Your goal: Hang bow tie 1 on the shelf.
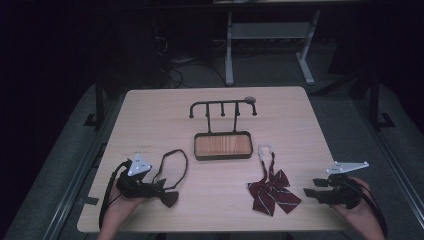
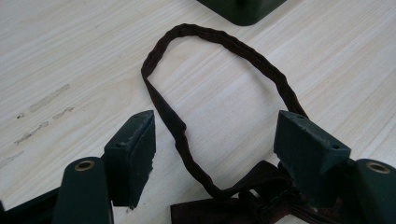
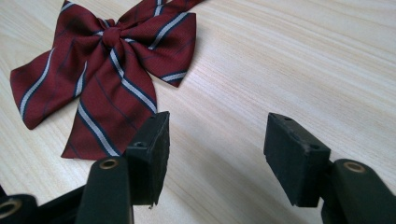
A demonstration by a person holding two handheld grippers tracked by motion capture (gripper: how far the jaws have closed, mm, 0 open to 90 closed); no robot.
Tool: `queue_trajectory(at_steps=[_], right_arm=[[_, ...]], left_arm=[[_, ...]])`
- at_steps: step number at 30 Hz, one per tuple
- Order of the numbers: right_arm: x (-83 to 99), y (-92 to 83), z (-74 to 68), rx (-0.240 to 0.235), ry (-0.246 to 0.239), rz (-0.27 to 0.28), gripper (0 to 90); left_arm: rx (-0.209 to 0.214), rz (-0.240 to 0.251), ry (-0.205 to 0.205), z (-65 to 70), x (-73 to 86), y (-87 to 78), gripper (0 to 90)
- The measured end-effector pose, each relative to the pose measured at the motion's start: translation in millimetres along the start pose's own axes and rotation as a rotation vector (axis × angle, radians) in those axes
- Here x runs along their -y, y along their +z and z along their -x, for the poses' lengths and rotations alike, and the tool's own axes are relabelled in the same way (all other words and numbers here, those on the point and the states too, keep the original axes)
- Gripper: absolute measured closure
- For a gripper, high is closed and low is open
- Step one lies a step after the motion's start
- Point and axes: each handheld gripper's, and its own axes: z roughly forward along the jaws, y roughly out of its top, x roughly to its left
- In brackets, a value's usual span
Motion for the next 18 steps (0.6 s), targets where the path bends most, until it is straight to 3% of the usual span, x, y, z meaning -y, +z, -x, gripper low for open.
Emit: queue_trajectory(at_steps=[9,15,18], right_arm=[[-4.4,-0.9,-4.1,-0.028,0.015,0.016,40.4],[-14.0,-0.7,-11.8,-0.018,-0.017,0.005,40.4],[-20.7,-0.7,-17.3,-0.024,-0.011,0.0,40.5]], left_arm=[[0.003,-0.002,-0.002,0.0,2.1,0.1,30.1],[0.007,0.005,-0.001,-1.0,2.3,-1.8,29.9],[0.005,0.012,-0.004,-1.7,2.7,-3.6,29.7]])
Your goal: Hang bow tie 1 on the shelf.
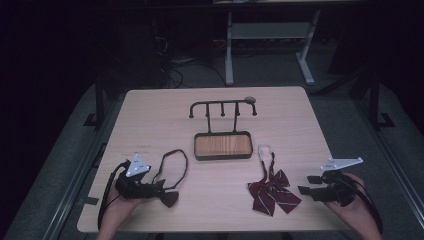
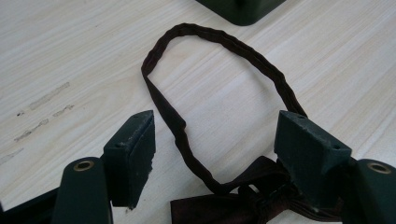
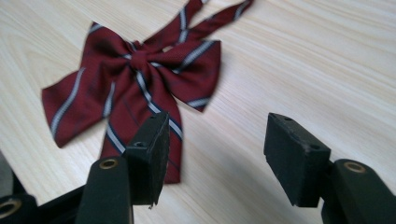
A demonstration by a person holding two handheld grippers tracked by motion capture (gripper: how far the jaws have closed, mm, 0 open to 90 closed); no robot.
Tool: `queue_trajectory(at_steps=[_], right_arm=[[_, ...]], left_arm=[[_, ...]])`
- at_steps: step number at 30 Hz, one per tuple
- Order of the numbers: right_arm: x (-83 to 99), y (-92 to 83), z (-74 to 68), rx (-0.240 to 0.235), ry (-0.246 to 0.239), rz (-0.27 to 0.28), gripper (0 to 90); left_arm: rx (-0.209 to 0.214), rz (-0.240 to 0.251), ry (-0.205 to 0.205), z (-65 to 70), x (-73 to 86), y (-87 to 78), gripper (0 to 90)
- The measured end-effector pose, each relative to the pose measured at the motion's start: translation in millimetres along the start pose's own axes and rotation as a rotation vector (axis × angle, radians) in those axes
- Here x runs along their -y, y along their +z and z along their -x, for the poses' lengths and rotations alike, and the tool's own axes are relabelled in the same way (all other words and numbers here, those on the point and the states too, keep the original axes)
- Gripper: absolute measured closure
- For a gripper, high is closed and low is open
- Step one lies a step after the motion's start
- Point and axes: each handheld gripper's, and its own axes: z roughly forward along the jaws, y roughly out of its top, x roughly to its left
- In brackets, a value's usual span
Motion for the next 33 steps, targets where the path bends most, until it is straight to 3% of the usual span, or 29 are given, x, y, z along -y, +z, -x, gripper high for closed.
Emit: queue_trajectory(at_steps=[12,33], right_arm=[[-22.0,2.6,-9.4,-0.005,-0.053,-0.043,41.1],[-64.3,7.1,-12.3,-0.04,-0.102,-0.112,40.0]], left_arm=[[0.0,0.011,-0.004,-1.4,0.1,-1.6,29.1],[-0.008,0.023,-0.009,-4.4,1.0,-4.1,28.1]])
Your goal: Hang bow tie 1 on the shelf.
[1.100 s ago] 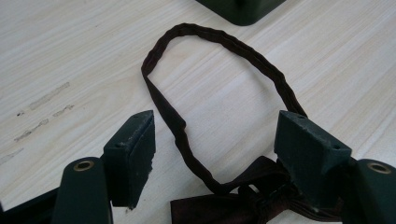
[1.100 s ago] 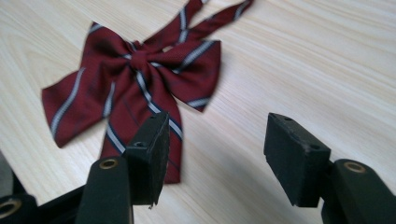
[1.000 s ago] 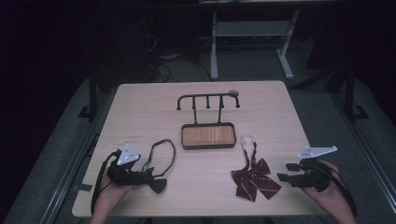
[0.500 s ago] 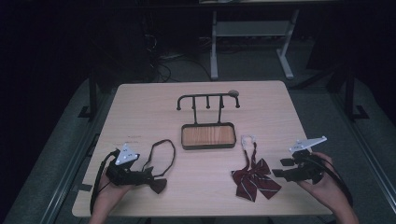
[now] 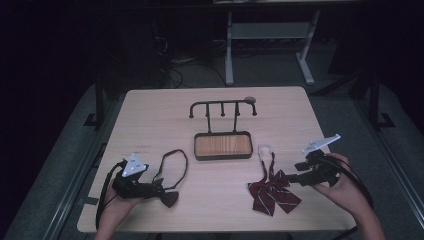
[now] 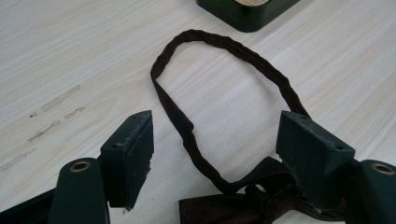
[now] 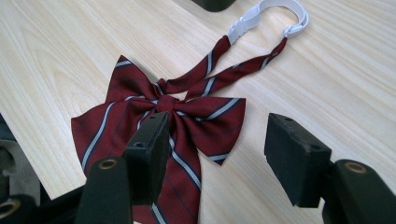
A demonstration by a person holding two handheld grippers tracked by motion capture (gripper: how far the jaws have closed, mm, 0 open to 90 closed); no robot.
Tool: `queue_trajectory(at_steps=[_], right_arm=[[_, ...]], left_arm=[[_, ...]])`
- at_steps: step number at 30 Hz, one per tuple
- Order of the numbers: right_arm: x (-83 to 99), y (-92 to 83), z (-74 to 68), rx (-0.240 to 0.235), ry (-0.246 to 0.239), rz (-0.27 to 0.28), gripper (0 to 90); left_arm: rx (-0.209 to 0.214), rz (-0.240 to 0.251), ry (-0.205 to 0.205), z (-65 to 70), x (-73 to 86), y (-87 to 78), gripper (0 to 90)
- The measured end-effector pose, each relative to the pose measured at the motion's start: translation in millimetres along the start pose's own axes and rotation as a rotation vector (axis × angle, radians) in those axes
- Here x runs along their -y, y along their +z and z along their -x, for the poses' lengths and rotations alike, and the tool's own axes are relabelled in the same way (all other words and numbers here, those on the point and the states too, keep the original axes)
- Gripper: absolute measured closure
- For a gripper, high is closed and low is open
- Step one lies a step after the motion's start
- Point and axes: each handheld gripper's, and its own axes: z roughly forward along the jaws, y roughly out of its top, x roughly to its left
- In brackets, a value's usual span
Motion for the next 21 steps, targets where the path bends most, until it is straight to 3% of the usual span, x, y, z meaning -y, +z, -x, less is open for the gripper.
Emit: queue_trajectory(at_steps=[18,21], right_arm=[[-22.5,6.8,-0.8,-0.026,-0.033,-0.029,39.5],[-28.1,8.6,-0.8,-0.024,-0.039,-0.04,39.5]], left_arm=[[-0.003,-0.009,0.011,-0.7,0.3,0.0,27.6],[-0.004,-0.001,-0.002,-0.1,0.4,0.0,27.6]])
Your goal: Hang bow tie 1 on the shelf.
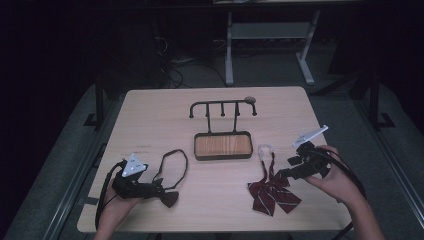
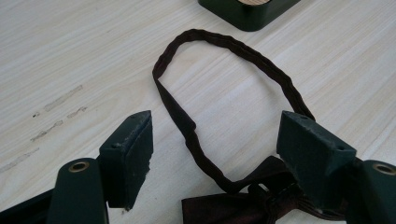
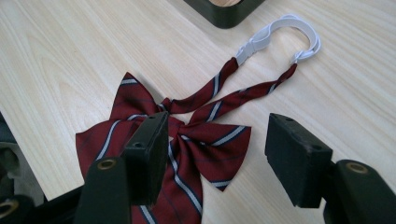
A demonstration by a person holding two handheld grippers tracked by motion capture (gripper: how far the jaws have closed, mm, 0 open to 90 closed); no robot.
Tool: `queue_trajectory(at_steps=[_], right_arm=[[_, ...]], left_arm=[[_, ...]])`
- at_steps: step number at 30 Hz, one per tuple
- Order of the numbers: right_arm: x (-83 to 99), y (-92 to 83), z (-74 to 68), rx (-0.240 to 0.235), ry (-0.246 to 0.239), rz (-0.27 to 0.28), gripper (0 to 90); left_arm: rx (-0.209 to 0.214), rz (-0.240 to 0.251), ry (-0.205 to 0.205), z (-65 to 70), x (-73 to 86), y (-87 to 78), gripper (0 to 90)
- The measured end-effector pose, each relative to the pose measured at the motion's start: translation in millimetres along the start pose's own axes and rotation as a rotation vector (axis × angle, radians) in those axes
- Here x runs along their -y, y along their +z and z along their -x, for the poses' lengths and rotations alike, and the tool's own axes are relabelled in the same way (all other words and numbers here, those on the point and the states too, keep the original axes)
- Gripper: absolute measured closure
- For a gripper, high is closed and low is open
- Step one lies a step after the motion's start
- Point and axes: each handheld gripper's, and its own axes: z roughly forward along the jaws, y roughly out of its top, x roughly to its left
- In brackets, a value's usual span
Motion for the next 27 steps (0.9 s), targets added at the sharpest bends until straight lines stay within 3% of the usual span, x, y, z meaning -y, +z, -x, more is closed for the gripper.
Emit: queue_trajectory(at_steps=[9,16,27], right_arm=[[-11.4,5.3,6.2,-0.024,0.009,-0.015,39.7],[-25.0,13.7,15.6,0.008,0.03,-0.057,44.0],[-48.3,24.1,23.3,0.016,0.04,-0.085,45.4]], left_arm=[[0.0,-0.007,0.003,-1.6,0.7,-0.3,27.6],[-0.001,-0.005,0.001,-1.9,1.1,0.2,27.6],[-0.001,-0.001,0.003,-2.8,1.2,-0.4,27.6]])
